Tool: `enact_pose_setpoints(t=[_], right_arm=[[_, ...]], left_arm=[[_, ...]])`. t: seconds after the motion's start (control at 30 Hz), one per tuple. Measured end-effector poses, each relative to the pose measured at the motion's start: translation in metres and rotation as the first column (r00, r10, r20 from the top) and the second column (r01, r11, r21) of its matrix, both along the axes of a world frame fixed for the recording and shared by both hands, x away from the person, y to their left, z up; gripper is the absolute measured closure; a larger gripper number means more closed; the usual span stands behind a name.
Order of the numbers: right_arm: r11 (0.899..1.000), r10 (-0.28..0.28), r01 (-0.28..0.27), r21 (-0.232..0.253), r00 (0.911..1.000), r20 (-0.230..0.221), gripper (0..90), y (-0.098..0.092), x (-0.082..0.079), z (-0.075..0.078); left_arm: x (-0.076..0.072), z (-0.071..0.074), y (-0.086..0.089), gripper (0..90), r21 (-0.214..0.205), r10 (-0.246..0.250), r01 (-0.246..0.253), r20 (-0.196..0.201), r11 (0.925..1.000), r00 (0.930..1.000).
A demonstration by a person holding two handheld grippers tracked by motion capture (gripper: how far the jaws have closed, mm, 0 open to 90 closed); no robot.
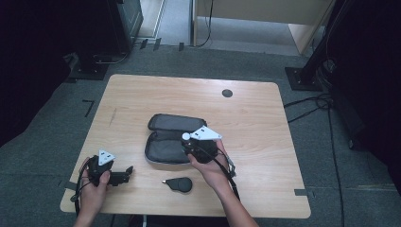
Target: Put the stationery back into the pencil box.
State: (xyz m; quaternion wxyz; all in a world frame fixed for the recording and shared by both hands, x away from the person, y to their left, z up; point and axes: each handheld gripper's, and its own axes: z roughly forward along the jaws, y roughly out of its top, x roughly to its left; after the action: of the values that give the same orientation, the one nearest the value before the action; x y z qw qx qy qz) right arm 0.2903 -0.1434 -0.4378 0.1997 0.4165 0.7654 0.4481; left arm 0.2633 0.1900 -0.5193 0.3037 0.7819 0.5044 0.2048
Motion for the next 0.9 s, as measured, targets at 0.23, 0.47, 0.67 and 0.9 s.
enact_pose_setpoints(t=[0.23,0.47,0.67,0.9], right_arm=[[1.000,0.026,-0.026,0.001,0.9997,-0.003,65.6,0.015,0.007,-0.007],[0.998,0.053,-0.053,0.018,0.9986,-0.008,65.7,0.033,0.014,-0.012],[0.995,0.096,-0.096,0.004,0.9954,-0.007,65.7,0.045,0.013,-0.019],[0.994,0.108,-0.108,0.011,0.9940,-0.019,65.6,0.039,0.010,-0.024]], left_arm=[[0.000,0.000,0.000,0.0,0.000,0.000,0.000,0.000,1.0000,1.0000],[0.000,0.000,0.000,0.0,0.000,0.000,0.000,0.000,1.0000,1.0000],[0.000,0.000,0.000,0.0,0.000,0.000,0.000,0.000,1.0000,1.0000],[0.000,0.000,0.000,0.0,-0.002,0.001,-0.001,-0.001,1.0000,1.0000]])
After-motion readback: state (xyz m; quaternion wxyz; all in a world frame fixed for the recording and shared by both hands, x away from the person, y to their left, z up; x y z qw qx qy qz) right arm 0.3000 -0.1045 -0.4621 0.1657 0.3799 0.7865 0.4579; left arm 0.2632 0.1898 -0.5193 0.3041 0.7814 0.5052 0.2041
